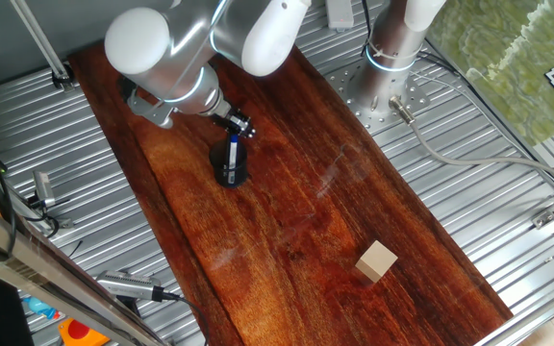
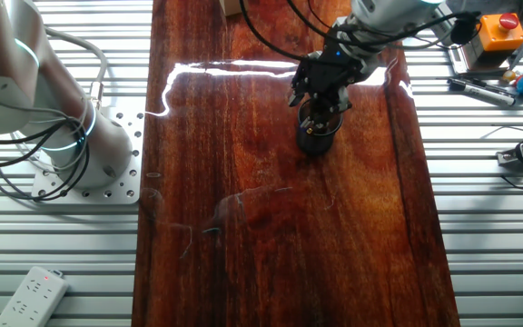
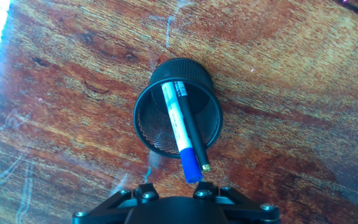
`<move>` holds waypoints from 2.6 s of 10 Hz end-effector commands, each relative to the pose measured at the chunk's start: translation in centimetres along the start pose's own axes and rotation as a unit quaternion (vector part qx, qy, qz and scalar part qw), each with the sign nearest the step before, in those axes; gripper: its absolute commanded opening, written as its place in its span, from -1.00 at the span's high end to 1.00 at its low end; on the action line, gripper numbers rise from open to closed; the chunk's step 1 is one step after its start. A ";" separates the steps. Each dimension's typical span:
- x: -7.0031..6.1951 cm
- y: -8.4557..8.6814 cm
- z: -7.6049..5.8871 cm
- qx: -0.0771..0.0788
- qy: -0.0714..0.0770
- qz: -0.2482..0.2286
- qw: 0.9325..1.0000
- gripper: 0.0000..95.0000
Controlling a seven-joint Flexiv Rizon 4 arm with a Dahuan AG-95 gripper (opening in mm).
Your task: Put the pen into the pen holder
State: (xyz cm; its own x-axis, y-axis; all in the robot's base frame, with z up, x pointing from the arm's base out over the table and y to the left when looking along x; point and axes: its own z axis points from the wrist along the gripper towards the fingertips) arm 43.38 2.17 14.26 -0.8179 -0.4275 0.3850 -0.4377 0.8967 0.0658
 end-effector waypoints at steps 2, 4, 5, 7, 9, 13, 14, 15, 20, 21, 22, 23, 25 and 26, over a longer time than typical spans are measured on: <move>0.0 0.0 0.0 0.000 0.000 0.000 1.000 0.20; 0.0 0.0 0.0 0.000 0.000 0.000 1.000 0.20; 0.0 0.0 0.0 0.000 0.000 0.000 1.000 0.20; 0.0 0.0 0.0 0.000 0.000 0.000 1.000 0.20; -15.2 5.0 -7.9 0.027 -0.138 0.016 0.990 1.00; -15.1 4.9 -7.9 0.031 -0.138 0.012 0.990 1.00; -15.1 4.9 -7.9 0.028 -0.144 0.028 0.989 1.00; -15.3 4.8 -7.7 0.024 -0.165 0.042 0.985 1.00; -16.0 2.8 -5.7 -0.010 -0.227 0.055 0.972 1.00; -15.8 2.2 -5.4 -0.008 -0.229 0.045 0.972 1.00; -15.5 1.7 -5.2 -0.004 -0.228 0.033 0.973 1.00; -15.1 1.2 -5.1 -0.001 -0.228 0.024 0.973 1.00; -14.4 0.2 -4.9 0.004 -0.226 0.006 0.974 1.00; -14.1 -0.1 -4.7 0.009 -0.225 -0.003 0.974 1.00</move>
State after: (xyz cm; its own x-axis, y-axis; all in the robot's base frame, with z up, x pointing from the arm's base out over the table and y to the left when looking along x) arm 56.47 8.77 13.27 -0.9009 -0.4246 -0.0901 -0.4305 0.9006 0.0605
